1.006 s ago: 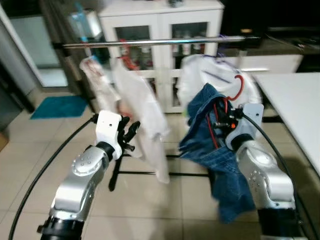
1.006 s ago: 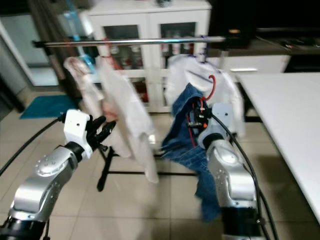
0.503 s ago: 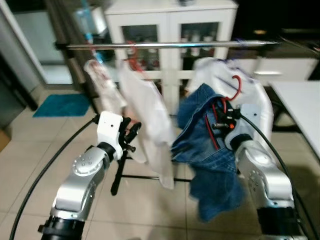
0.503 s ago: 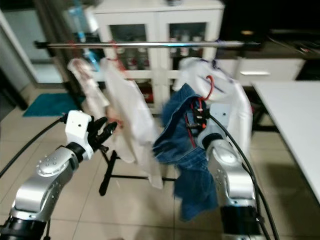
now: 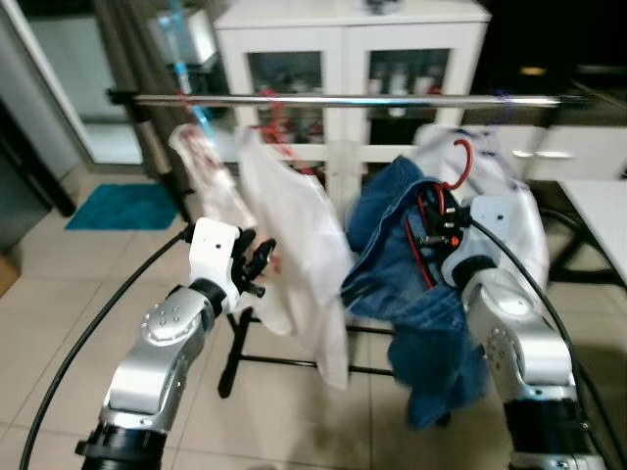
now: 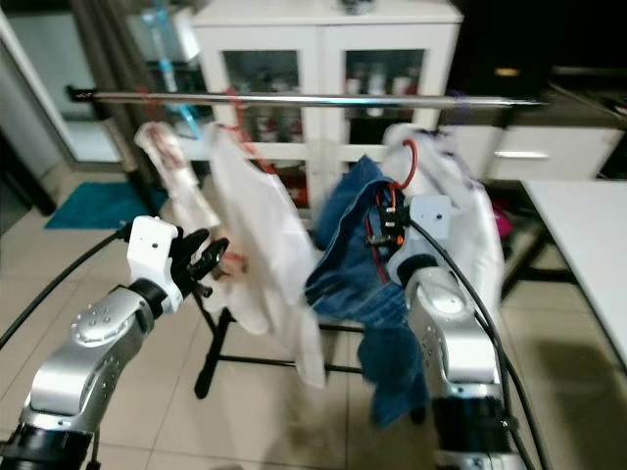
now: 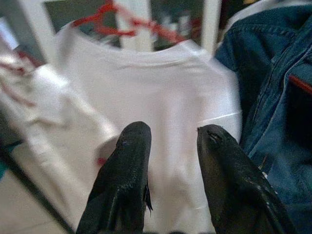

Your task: Hang hanger

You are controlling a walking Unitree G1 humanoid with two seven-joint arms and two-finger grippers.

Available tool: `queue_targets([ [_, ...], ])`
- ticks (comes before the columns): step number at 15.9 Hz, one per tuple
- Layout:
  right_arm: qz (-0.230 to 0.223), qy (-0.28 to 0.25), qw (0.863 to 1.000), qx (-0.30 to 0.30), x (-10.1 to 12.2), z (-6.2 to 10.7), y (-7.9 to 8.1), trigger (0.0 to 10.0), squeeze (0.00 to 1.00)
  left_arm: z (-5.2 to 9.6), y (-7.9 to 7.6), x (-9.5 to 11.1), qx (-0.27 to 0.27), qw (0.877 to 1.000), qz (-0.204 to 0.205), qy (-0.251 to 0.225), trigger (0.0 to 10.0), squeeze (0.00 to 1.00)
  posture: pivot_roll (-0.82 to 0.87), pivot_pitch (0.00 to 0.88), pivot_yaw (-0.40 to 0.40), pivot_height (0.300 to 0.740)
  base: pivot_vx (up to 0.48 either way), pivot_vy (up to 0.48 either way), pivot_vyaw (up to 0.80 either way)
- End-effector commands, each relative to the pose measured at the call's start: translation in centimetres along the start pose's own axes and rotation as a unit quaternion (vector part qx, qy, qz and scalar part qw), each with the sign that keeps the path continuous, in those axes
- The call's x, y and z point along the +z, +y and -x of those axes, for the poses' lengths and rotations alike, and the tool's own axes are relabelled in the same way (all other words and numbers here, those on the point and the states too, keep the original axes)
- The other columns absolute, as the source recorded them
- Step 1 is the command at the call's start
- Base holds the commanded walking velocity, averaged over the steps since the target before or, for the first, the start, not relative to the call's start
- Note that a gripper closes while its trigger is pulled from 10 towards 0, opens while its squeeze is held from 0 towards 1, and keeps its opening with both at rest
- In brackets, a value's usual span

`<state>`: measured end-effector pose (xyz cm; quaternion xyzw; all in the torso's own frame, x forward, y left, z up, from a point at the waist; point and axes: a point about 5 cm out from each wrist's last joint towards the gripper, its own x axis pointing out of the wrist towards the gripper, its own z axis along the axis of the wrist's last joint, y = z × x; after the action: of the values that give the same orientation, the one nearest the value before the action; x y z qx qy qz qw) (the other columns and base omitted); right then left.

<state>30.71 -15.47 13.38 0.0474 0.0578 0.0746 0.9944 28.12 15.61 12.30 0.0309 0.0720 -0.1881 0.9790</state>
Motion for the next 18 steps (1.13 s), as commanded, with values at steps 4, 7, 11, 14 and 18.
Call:
queue_targets([
  [4,0.015,-0.026,1.000,0.008,1.1,-0.3,0.2,10.0,0.00,-0.1,0.1,0.3,0.002,1.000,-0.012,-0.005,10.0,0.00,-0.06,0.000,0.065,0.740,0.354,0.000,0.00],
  [7,0.025,-0.029,0.999,0.011,1.2,-0.4,0.2,10.0,0.00,-0.2,0.0,0.2,0.000,1.000,-0.014,-0.006,10.0,0.00,-0.06,0.000,0.063,0.740,0.352,0.000,0.00],
  [11,0.076,-0.057,0.995,0.001,2.3,-1.0,-0.3,10.0,0.00,-0.2,-0.3,0.4,-0.016,0.999,-0.028,-0.011,10.0,0.00,-0.05,0.000,0.060,0.740,0.346,0.000,0.00],
  [14,0.047,-0.088,0.995,0.002,3.6,-1.7,-0.4,10.0,0.00,0.3,-1.5,0.8,-0.096,0.994,-0.058,-0.021,10.0,0.00,-0.05,0.000,0.057,0.740,0.000,0.000,0.00],
  [18,0.045,0.001,0.999,-0.017,4.0,-5.8,-0.7,10.0,0.00,0.7,-2.7,2.4,-0.186,0.979,-0.068,-0.039,10.0,0.00,-0.05,0.000,0.081,0.740,0.000,0.000,0.00],
])
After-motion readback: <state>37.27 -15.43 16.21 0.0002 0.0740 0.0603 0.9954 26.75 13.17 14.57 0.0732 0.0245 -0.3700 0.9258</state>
